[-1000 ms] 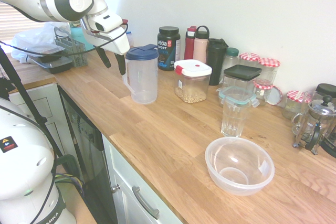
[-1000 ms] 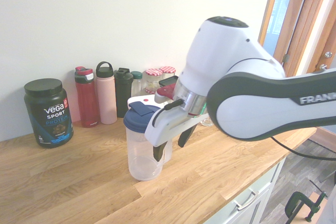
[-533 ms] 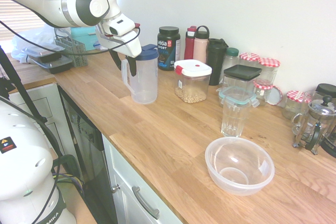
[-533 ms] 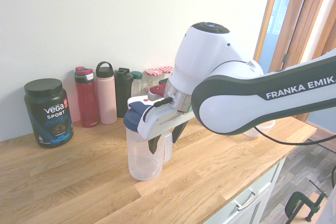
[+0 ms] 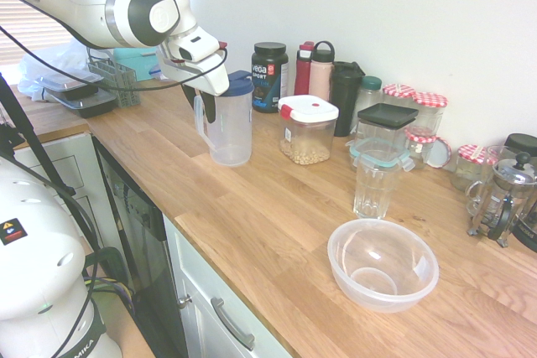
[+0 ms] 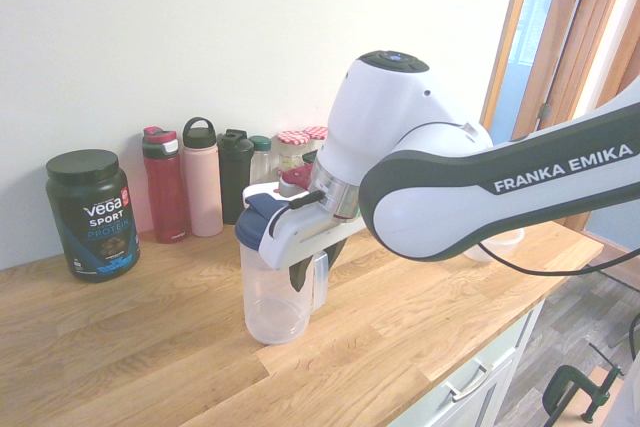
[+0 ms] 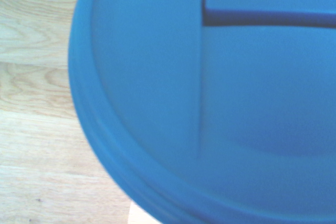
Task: Pour me some water
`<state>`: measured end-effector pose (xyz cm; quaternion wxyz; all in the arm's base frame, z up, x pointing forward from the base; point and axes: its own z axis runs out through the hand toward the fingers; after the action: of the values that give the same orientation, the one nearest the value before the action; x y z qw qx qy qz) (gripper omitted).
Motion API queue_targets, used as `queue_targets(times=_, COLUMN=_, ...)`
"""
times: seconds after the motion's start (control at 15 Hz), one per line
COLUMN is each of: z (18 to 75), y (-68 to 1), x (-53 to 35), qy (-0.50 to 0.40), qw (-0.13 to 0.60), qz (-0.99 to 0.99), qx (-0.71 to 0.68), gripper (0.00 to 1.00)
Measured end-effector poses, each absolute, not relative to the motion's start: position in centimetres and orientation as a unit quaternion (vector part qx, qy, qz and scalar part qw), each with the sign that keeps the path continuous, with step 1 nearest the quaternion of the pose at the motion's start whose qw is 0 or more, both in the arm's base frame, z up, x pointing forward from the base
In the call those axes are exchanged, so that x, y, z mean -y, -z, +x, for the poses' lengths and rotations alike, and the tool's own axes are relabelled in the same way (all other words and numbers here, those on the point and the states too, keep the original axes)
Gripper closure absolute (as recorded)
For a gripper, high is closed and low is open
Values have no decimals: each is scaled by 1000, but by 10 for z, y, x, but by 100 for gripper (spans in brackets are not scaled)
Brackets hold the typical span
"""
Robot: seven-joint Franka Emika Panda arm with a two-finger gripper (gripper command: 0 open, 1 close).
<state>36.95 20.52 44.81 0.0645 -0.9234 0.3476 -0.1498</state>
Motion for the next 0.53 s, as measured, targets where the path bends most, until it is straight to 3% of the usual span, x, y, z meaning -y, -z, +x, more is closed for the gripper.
queue_targets(times=0.53, z=367, y=-447, x=-211, qy=148, qw=66, qz=-926, qx=-342, gripper=100)
